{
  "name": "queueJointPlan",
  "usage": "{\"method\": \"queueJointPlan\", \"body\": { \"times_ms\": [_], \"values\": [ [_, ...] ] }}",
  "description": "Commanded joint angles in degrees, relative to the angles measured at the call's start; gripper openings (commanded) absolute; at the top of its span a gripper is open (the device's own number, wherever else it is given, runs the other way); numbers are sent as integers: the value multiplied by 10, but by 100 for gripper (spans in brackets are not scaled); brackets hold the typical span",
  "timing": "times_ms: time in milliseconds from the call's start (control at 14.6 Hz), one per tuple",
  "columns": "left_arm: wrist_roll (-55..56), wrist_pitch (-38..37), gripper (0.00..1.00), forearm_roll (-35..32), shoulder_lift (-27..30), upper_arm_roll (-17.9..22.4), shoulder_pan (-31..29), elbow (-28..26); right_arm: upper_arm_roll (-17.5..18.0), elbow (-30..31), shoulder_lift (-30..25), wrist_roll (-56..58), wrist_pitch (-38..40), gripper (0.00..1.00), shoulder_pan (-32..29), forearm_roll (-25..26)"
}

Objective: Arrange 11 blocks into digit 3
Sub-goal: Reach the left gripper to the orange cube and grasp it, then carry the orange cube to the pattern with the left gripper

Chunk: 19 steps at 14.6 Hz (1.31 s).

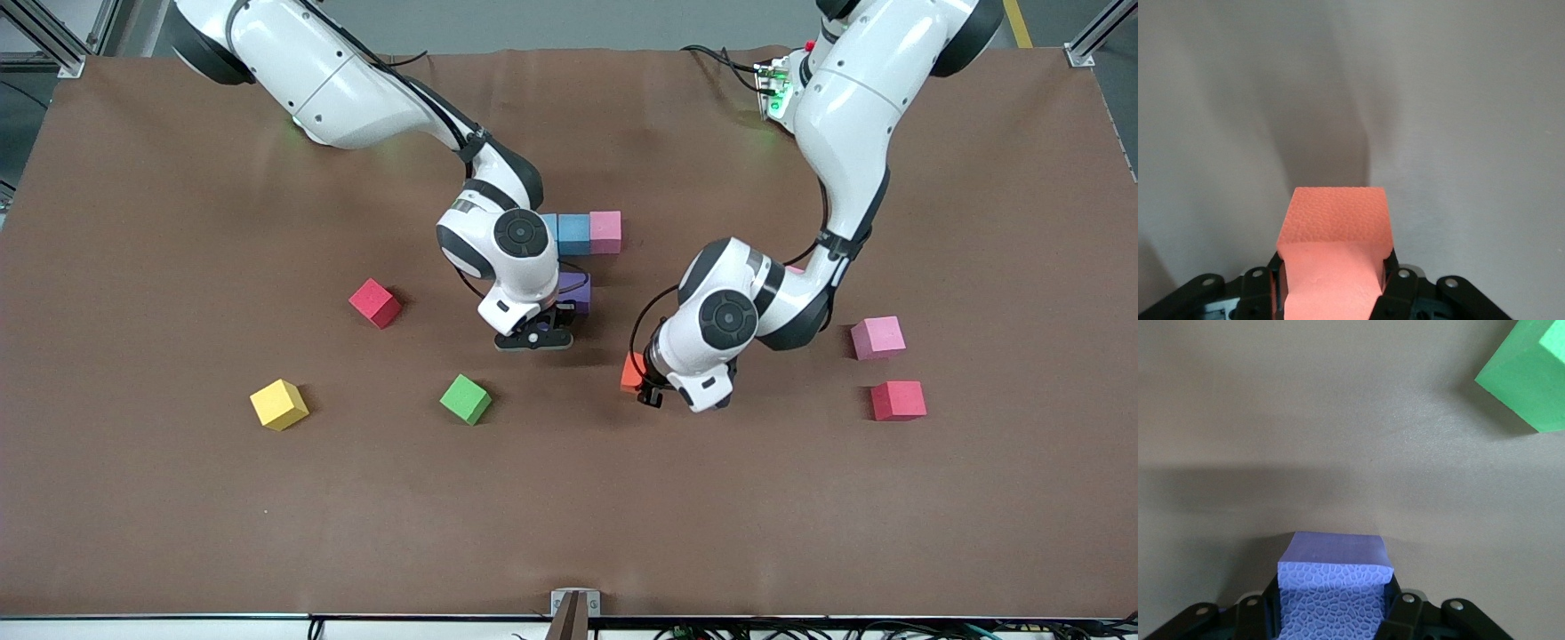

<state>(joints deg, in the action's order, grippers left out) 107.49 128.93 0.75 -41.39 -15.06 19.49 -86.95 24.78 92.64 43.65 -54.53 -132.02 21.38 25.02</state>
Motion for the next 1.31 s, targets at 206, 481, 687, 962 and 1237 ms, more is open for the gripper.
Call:
{"method": "queueJointPlan", "body": {
  "times_ms": [206,481,687,962,1237],
  "values": [
    [114,43,18,-1,112,-19,-5,-169,-7,11,-5,-15,-10,0,8,15],
    [168,115,19,-1,141,-31,-5,-242,-7,11,-5,-14,-9,7,8,20],
    [197,176,19,-1,137,-34,1,-272,-8,11,-5,-10,-7,82,2,20],
    [229,194,19,-2,131,-35,20,-279,-7,9,-5,0,-4,100,0,22],
    [235,194,19,-2,129,-35,30,-284,-7,3,-9,9,-3,100,-5,21]
  ]
}}
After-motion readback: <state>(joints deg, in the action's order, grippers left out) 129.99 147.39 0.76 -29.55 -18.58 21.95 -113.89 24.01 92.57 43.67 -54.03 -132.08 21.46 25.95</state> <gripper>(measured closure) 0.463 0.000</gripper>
